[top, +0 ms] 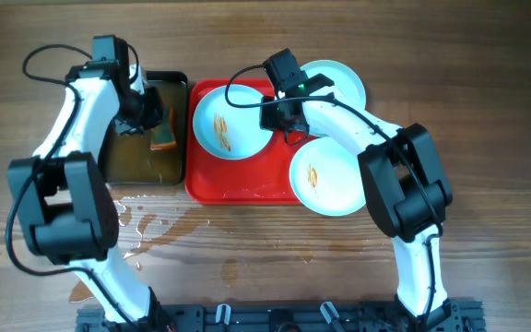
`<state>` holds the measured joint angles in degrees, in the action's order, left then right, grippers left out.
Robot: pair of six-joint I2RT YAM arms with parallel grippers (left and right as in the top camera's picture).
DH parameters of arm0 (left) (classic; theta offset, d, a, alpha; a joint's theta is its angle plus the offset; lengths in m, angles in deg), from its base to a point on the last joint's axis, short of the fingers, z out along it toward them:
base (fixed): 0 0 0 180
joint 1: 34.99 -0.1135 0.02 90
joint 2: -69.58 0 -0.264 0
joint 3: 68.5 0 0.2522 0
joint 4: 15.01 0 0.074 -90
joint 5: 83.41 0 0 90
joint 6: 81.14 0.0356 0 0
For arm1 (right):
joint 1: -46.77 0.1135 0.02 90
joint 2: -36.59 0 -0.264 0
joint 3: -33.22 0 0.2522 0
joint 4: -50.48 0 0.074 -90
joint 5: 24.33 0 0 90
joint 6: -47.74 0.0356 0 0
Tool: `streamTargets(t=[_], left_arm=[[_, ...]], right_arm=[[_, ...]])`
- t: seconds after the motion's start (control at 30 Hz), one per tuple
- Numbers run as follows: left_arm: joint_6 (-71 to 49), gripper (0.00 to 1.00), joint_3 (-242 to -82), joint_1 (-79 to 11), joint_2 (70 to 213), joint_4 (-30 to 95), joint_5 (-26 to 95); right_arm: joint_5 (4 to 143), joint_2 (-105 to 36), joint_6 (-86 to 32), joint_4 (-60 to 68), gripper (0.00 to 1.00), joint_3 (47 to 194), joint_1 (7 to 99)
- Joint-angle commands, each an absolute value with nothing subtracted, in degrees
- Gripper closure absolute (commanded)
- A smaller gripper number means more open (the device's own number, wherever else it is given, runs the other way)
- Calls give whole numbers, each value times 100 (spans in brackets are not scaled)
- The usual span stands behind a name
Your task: Clean dirty plates on tray and stack at the side
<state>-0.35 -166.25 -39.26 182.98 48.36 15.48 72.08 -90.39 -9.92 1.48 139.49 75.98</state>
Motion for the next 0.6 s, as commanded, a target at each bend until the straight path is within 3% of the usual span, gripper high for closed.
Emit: streamTargets(t=[0.0, 0.07, 0.23, 0.37, 0.47, 0.57], left_arm=[[430, 64, -16723, -3920, 18670, 4731, 1683], [463, 54, -16723, -3922, 18772, 4657, 1683], [463, 52, -16660, -3920, 18831, 4388, 1683], [572, 62, -16658, -3867, 19013, 4346, 1701], [570, 85, -16658, -3741, 19035, 4318, 1701], [568, 96, -16658, -3616, 19035, 4252, 1703]], right_arm=[[7169, -9288, -927, 111, 96, 13986, 7622], [7169, -9288, -927, 106, 96, 13986, 7622], [7169, -9288, -927, 111, 95, 13986, 7622], [7169, -9288, -924, 111, 96, 13986, 7622], [7169, -9288, -927, 111, 96, 13986, 7622], [7169, -9288, -927, 111, 96, 13986, 7622]])
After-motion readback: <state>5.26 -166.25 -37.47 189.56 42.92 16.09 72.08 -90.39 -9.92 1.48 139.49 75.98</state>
